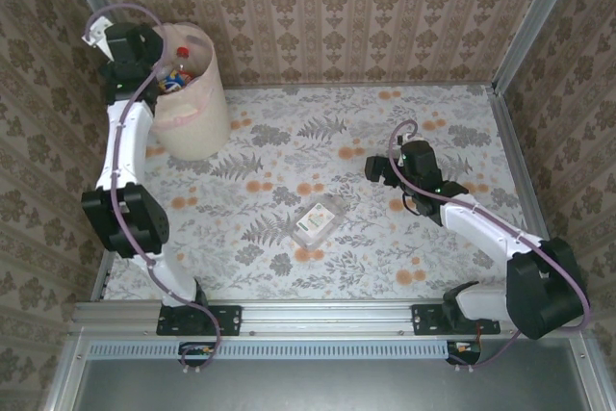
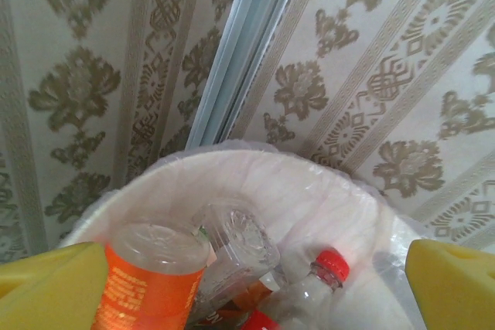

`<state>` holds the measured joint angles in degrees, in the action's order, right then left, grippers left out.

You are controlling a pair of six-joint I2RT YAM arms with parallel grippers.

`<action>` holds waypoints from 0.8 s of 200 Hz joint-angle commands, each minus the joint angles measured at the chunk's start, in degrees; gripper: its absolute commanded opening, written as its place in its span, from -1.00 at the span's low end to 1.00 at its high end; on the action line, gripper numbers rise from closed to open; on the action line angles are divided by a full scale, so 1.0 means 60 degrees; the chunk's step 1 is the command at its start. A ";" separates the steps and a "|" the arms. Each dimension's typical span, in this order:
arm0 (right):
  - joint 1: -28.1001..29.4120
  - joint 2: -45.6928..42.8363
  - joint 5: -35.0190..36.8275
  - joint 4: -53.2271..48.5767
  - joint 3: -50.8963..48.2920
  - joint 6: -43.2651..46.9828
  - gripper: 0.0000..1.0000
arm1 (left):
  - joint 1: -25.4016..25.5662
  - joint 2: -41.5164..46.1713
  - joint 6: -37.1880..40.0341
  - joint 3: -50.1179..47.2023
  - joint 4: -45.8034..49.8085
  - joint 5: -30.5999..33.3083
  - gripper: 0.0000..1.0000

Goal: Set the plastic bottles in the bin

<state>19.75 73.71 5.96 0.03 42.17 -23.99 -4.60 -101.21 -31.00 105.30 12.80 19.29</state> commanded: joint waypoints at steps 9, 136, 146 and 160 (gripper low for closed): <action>-0.0014 0.0232 -0.0139 0.0302 0.0216 -0.0014 1.00 | 0.0025 0.0204 0.0877 0.1196 0.0914 -0.1118 0.95; -0.0016 0.0122 -0.0026 0.0200 0.0002 0.0137 1.00 | 0.0786 -0.0828 0.0930 0.0757 0.2379 -0.2151 0.20; -0.0013 0.0109 -0.0052 0.0185 0.0017 0.0176 1.00 | 0.0701 -0.0809 0.0836 0.0803 0.2382 -0.2263 0.20; -0.0024 0.0085 -0.0055 0.0137 0.0032 0.0208 1.00 | 0.0653 -0.0748 0.0802 0.1085 0.2477 -0.2520 0.20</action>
<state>19.75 75.07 5.56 0.21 42.17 -23.81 0.64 -106.94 -24.23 110.24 26.30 5.61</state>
